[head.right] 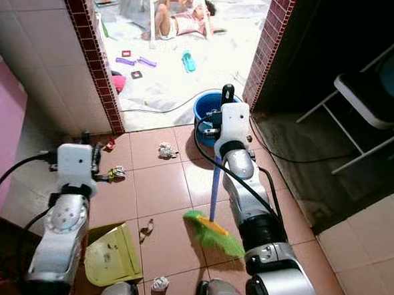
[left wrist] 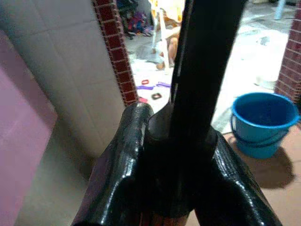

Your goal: Sweep floor

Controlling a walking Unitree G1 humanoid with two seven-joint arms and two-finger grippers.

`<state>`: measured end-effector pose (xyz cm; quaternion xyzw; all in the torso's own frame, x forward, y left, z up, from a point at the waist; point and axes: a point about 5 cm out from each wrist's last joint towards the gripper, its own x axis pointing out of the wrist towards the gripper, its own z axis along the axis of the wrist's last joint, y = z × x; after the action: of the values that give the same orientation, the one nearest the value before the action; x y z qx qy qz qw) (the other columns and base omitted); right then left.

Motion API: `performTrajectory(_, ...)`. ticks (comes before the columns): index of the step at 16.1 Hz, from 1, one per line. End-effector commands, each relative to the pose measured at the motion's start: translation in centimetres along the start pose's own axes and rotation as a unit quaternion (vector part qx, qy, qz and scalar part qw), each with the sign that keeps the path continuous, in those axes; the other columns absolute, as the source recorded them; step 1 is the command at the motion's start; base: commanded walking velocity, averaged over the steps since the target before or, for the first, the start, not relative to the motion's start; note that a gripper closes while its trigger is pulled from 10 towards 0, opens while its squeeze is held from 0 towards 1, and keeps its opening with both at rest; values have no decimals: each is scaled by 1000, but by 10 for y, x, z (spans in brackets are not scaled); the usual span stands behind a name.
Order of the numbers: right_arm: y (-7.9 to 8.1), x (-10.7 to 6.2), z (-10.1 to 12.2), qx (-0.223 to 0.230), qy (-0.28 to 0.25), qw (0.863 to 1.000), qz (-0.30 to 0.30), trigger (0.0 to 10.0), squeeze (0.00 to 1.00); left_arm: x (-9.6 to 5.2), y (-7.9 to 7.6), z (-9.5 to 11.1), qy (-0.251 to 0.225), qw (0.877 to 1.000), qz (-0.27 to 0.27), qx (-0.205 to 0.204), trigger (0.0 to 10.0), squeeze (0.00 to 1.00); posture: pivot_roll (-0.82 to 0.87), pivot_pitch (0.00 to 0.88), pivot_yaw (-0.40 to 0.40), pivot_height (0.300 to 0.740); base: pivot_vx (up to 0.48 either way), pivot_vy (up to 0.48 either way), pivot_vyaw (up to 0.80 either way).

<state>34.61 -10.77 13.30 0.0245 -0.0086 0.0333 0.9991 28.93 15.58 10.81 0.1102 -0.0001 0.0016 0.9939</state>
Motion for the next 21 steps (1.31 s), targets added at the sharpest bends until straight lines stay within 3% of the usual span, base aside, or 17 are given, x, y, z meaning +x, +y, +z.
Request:
performTrajectory(1, 6, 3, 1, 31, 5, 999, -1, 10000, 0, -4, -26, -20, 61, 994, -47, -83, 10000, 0, 31, 96, -101, 740, 0, 0, 0)
performTrajectory(6, 7, 8, 5, 24, -4, 1000, -2, 10000, 0, 7, -55, -22, 87, 985, -106, -109, 10000, 0, 23, 78, -92, 740, 0, 0, 0)
performTrajectory(10, -8, 13, 17, -44, -35, 998, -41, 10000, 0, 17, -77, -18, 86, 978, -139, -129, 10000, 0, 0, 72, -84, 740, 0, 0, 0)
performTrajectory(13, -12, 15, 17, -52, -34, 997, -55, 10000, 0, 22, -88, -14, 87, 973, -145, -157, 10000, 0, -2, 74, -86, 740, 0, 0, 0)
performTrajectory(18, -9, 16, 19, -56, -41, 996, -54, 10000, 0, 32, -91, 0, 54, 968, -127, -209, 10000, 0, -3, 76, -86, 740, 0, 0, 0)
performTrajectory(19, -9, 16, 18, -58, -41, 996, -56, 10000, 0, 35, -93, 2, 58, 962, -123, -235, 10000, 0, -3, 76, -86, 740, 0, 0, 0)
performTrajectory(21, -9, 16, 18, -61, -42, 996, -57, 10000, 0, 42, -94, 12, 34, 965, -113, -233, 10000, 0, -6, 81, -83, 740, 0, 0, 0)
